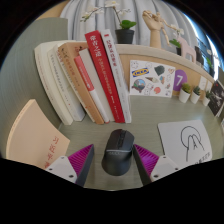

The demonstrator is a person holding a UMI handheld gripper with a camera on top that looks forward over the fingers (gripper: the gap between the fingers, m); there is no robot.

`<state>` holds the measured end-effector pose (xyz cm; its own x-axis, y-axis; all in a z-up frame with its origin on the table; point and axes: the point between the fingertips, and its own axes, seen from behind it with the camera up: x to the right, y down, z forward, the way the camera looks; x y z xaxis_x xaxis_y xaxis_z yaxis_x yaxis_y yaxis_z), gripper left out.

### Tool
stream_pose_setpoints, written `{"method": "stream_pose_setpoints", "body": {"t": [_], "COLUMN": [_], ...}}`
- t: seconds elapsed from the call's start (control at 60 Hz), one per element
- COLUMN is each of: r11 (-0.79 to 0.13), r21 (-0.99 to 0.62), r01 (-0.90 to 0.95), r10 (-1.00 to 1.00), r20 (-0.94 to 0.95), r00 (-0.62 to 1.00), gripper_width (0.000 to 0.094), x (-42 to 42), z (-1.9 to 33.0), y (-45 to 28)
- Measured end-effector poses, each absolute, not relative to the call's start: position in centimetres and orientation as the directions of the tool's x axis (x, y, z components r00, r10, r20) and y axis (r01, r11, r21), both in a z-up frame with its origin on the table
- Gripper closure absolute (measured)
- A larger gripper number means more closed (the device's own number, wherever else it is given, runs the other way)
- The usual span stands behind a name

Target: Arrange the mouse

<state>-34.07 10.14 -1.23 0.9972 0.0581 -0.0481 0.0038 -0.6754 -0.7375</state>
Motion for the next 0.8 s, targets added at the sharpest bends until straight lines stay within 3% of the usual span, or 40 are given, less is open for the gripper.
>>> {"method": "stream_pose_setpoints", "body": {"t": [0.183,0.3,0.467,0.617,0.733,0.8], "r11": [-0.696,-0.708,-0.728,-0.786,-0.821,-0.808], "r21": [-0.716,-0.706,-0.684,-0.614,-0.567,-0.584], "r01": [0.045,0.038,0.040,0.071,0.073,0.079], "r10": [0.090,0.062,0.082,0.101,0.125,0.165], "r20": [-0.025,-0.009,-0.029,-0.015,-0.054,-0.096], "r00": [0.996,0.998,0.996,0.995,0.991,0.982], "gripper_width": [0.0187,0.0437,0.0483,0.0588,0.0587,0.0587], "x": [-34.3,-33.1,-33.0,-32.9,-33.0,-32.8], "z": [-1.5,-1.6,-1.8,-2.0,-1.5,0.6], "y": [11.9,12.0,11.7,11.5,11.2,10.7]}}
